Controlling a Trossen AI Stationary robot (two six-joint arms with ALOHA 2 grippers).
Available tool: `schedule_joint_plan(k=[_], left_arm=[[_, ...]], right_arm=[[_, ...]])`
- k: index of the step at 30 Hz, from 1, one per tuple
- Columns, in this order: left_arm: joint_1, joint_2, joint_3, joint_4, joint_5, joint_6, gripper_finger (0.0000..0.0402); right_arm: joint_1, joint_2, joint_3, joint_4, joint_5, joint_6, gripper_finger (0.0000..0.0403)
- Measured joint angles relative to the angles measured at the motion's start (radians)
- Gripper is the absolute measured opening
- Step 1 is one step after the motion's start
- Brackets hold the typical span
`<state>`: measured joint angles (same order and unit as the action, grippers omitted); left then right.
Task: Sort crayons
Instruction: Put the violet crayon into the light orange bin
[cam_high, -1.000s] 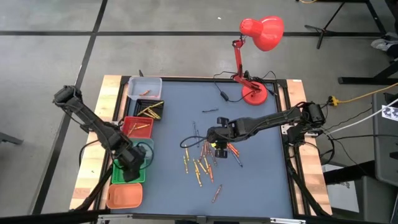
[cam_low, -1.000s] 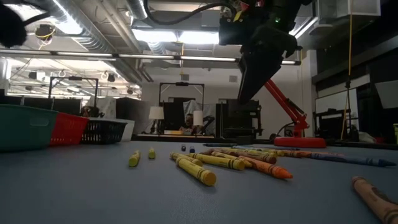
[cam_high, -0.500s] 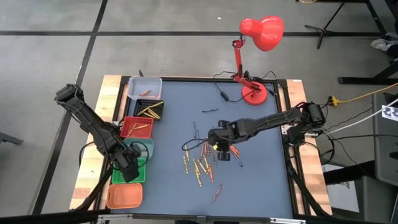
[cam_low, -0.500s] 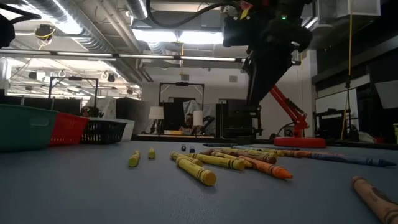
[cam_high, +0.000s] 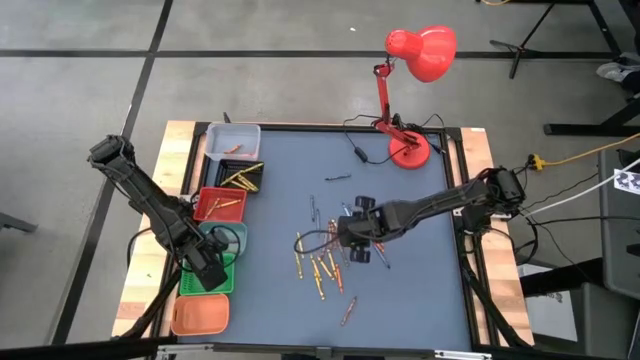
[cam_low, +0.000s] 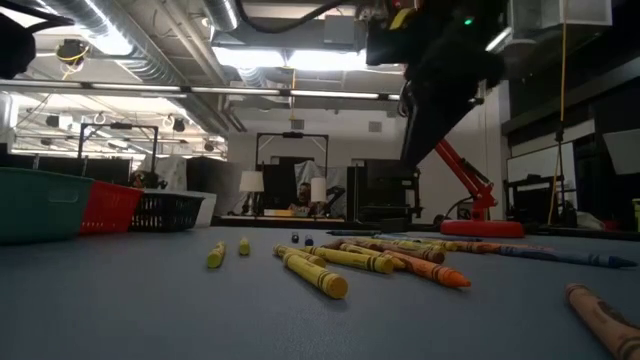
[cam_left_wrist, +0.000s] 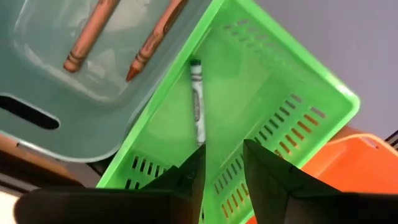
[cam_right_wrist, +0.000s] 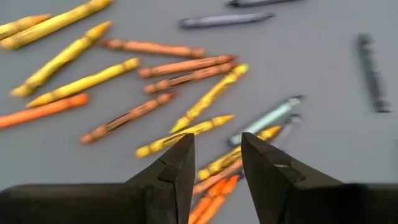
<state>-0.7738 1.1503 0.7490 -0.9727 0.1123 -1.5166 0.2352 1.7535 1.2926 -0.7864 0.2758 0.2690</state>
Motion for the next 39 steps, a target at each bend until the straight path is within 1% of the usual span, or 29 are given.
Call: schedule_joint_plan(k=[3, 9, 13, 19, 22, 27, 32, 35, 39], left_arm=[[0.0, 0.0, 0.0, 0.001, -0.017, 0.0, 0.0091], [0.0, 0.0, 0.0, 0.001, -0.03, 0.0, 0.0092], [0.0, 0.0, 0.0, 0.001, -0.032, 0.0, 0.0092], [0.0, 0.0, 0.0, 0.001, -0.05, 0.0, 0.0092], [0.0, 0.0, 0.0, 0.001, -0.05, 0.0, 0.0092], [0.0, 0.0, 0.0, 0.002, -0.05, 0.0, 0.0092], [0.0, 0.0, 0.0, 0.002, -0.055, 0.0, 0.0092], [0.0, 0.0, 0.0, 0.011, -0.096, 0.005, 0.0092], [0.0, 0.0, 0.0, 0.068, -0.137, 0.06, 0.0092]], right_arm=[[-0.038, 0.0, 0.0, 0.01, 0.031, 0.02, 0.0129], [-0.12, 0.0, -0.002, 0.024, 0.031, 0.012, 0.0129], [-0.159, -0.001, -0.06, 0.009, 0.029, -0.066, 0.0129], [-0.205, 0.0, -0.19, -0.001, 0.027, -0.165, 0.0129], [-0.234, 0.0, -0.237, 0.024, -0.001, -0.186, 0.0129], [-0.281, 0.0, -0.303, 0.128, -0.103, -0.247, 0.0129], [-0.31, -0.006, -0.332, 0.16, -0.122, -0.255, 0.0129], [-0.308, -0.006, -0.334, 0.161, -0.119, -0.276, 0.0129], [-0.307, -0.005, -0.335, 0.168, -0.123, -0.278, 0.0125]])
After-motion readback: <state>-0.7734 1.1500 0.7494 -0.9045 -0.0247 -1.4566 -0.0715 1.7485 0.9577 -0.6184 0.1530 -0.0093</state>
